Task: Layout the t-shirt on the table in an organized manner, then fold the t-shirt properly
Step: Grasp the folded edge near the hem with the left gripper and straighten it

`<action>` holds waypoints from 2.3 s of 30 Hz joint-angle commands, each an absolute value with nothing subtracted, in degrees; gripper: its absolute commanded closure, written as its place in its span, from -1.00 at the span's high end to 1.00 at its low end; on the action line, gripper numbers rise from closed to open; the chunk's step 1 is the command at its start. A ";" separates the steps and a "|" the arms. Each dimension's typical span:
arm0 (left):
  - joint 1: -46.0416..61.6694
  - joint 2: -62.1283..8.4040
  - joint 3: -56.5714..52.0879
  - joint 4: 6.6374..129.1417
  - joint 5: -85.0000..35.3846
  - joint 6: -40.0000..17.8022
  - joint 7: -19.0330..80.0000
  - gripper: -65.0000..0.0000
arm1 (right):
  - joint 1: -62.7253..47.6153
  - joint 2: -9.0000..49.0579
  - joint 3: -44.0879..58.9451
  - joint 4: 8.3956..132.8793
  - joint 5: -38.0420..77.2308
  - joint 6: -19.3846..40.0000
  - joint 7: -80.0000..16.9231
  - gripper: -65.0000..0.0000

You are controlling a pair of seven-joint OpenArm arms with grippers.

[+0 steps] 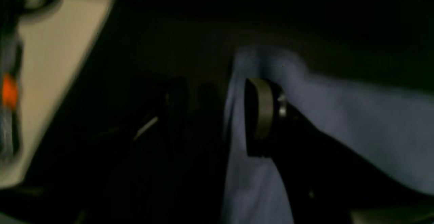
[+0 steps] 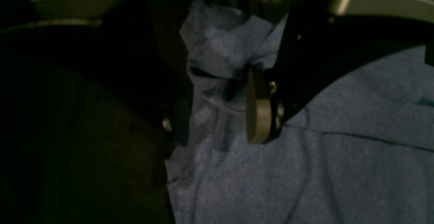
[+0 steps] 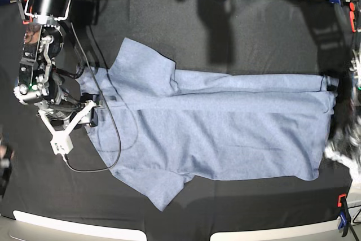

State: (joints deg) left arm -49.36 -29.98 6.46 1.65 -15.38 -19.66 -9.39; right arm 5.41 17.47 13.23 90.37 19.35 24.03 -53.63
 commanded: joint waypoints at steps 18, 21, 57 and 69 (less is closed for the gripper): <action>-49.34 -28.91 7.64 1.30 -15.88 -16.67 -10.22 -0.24 | 6.66 18.26 13.52 91.33 21.69 24.03 -55.86 -0.18; -48.56 -30.57 7.55 6.70 -16.12 -17.19 -2.72 -0.30 | 6.13 18.28 13.54 92.88 25.36 24.82 -56.16 -0.18; 21.43 -45.76 4.86 97.89 11.73 -14.76 9.72 -0.32 | -3.99 18.09 13.54 106.08 24.01 28.23 -54.41 -0.18; 16.78 -45.76 4.97 83.74 20.84 -14.83 0.27 -0.34 | -3.97 18.06 13.54 106.08 24.23 28.21 -54.41 -0.18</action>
